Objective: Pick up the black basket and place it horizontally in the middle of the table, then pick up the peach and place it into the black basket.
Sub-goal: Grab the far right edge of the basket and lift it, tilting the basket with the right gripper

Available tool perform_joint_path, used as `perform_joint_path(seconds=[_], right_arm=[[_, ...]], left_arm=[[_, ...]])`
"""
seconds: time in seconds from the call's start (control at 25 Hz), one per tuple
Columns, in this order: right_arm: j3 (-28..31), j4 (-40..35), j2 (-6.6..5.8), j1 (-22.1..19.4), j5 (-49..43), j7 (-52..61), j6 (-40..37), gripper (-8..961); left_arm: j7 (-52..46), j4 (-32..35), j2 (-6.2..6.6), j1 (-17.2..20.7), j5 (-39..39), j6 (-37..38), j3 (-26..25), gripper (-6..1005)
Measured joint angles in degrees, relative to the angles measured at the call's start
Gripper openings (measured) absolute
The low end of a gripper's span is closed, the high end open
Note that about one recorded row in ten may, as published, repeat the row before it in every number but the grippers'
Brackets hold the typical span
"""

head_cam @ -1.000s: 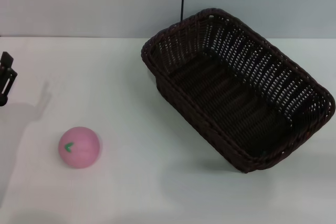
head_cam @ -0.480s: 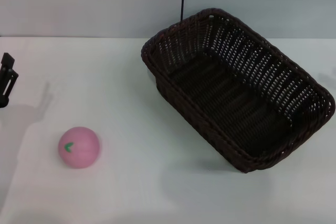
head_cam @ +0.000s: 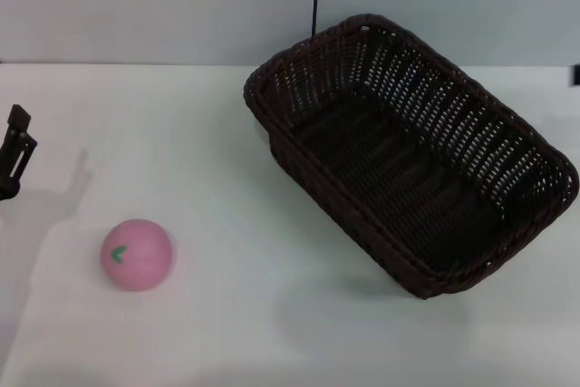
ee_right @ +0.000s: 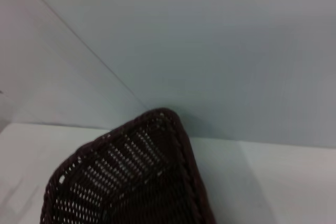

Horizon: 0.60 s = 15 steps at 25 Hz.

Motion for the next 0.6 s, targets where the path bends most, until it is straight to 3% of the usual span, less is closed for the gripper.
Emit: perform_joint_path(seconds=[0.04, 0.16, 0.24, 0.6], right_arm=[[-2.58, 4.6, 0.04, 1.22, 0.1, -1.25, 3.41, 589], [-4.49, 8.34, 0.21, 2.47, 0.11, -2.77, 6.17, 588], [-5.73, 11.88, 1.13, 4.04, 0.16, -4.94, 9.67, 588], [-9.95, 13.9, 4.11, 5.19, 0.19, -5.79, 16.43, 587]], left_arm=[[0.0, -0.01, -0.01, 0.03, 0.01, -0.1, 0.1, 777], [0.0, -0.03, -0.01, 0.04, 0.01, 0.19, 0.12, 775], [0.0, -0.15, -0.01, 0.03, 0.0, 0.28, 0.14, 774], [0.0, -0.18, -0.01, 0.02, 0.0, 0.22, 0.24, 766]])
